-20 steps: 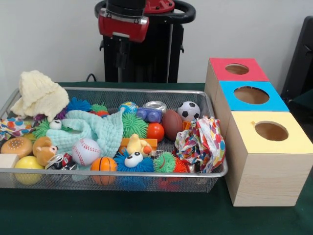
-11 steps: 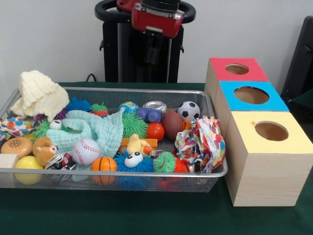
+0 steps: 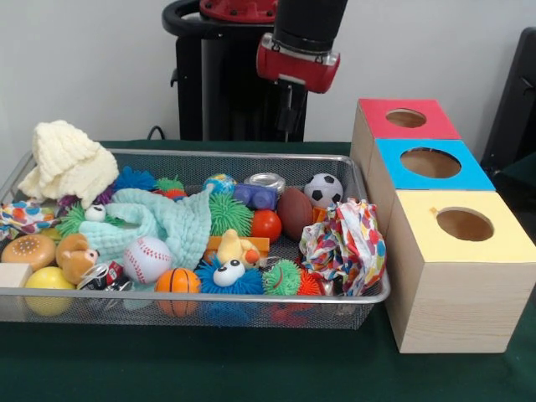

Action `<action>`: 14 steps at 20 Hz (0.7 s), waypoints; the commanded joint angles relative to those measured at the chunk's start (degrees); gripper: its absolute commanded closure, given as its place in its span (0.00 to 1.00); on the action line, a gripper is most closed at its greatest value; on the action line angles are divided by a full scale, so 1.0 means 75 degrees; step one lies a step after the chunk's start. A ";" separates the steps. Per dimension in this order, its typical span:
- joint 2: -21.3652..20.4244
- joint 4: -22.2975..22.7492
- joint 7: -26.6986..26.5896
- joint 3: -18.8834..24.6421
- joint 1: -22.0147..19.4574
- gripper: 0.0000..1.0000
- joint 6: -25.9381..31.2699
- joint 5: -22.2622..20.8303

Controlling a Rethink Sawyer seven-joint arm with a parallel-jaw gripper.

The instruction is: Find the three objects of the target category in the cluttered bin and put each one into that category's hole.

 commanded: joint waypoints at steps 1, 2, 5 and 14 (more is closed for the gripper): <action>0.1097 -0.0713 0.1800 0.0048 -0.0203 1.00 -0.0009 0.0632; 0.1137 -0.0724 0.1754 0.0101 -0.0270 1.00 -0.0038 0.0687; 0.1170 -0.0722 0.1600 0.0238 -0.0371 1.00 -0.0029 0.0798; 0.1518 -0.1160 0.1947 -0.0042 0.0240 1.00 0.0213 0.1293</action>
